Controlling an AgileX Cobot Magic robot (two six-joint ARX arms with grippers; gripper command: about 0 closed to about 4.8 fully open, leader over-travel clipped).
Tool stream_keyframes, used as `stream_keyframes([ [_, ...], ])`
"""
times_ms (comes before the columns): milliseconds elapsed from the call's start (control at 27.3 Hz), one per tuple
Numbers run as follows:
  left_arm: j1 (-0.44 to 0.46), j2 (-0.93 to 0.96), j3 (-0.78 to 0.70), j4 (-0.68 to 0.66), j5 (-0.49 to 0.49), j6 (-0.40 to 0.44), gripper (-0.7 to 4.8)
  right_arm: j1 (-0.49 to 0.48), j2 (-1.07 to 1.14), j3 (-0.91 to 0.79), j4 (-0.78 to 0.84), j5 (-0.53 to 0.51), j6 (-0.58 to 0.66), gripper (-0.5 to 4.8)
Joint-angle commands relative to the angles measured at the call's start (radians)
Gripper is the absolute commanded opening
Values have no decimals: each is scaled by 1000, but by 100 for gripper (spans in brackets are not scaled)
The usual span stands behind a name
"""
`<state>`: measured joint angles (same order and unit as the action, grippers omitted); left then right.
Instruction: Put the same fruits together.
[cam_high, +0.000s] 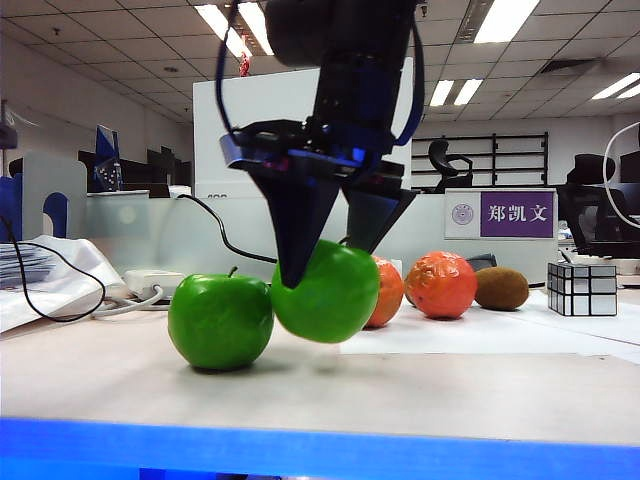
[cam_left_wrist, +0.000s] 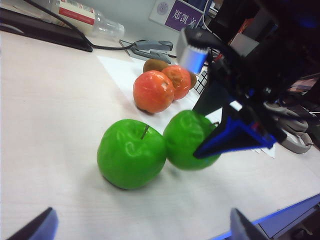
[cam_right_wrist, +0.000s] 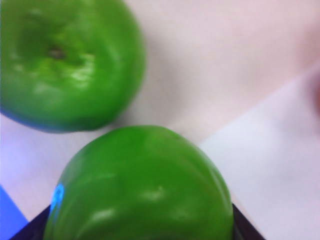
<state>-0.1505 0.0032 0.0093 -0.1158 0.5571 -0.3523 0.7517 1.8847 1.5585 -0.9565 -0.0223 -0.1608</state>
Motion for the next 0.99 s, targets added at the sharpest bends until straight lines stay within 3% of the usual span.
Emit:
stream_keyframes([
  [37,-3,-1,1,-2,6,2,479,11,8,4,20,0,5,-2],
  [622,-4,-1,1,-2,7,1,479,8,30,4,12,46,4,4],
  [695,-4,-1,1,-2,7,1,479,9,30,4,16,46,4,64],
  [769,-5,-1,1,-2,7,1,479,8,30,4,17,47,4,157],
  [915,-5,-1,1,-2,7,1,479,8,30,4,16,46,4,195],
  [988,-5,-1,1,-2,7,1,479,9,30,4,16,47,4,249],
])
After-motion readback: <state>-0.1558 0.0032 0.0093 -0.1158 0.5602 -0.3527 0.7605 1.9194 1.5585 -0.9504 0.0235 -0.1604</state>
